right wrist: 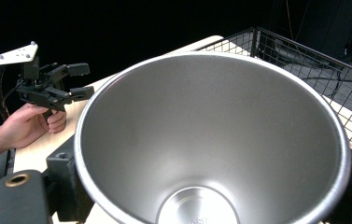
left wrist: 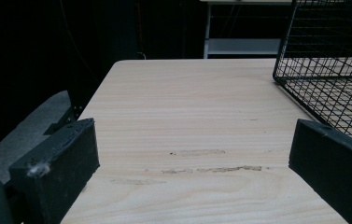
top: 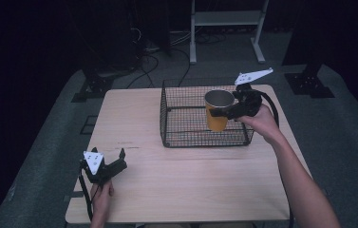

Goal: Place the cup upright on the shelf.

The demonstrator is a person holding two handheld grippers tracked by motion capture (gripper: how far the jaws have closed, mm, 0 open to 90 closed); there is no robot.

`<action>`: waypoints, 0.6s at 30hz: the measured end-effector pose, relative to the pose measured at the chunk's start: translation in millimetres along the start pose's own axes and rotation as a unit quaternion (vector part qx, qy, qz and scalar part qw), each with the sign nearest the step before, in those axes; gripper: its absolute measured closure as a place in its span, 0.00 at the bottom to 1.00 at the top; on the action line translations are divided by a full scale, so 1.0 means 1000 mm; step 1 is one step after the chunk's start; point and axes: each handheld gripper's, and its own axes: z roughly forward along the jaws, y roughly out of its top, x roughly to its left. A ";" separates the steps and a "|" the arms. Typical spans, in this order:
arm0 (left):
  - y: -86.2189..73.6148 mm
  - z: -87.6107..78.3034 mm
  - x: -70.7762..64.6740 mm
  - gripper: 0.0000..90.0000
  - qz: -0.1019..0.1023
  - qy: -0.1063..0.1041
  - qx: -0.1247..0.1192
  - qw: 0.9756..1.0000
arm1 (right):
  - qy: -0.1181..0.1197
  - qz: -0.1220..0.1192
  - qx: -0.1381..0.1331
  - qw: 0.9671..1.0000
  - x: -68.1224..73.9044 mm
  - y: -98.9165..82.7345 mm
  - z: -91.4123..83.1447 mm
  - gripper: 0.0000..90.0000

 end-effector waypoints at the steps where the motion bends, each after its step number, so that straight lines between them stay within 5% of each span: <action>1: 0.000 0.000 0.000 0.01 0.000 0.000 0.000 1.000 | -0.001 0.000 0.000 1.000 -0.001 0.001 0.001 0.14; 18: 0.000 0.000 0.000 0.01 -0.002 -0.002 -0.001 1.000 | -0.002 0.016 0.026 1.000 -0.024 0.016 0.023 0.14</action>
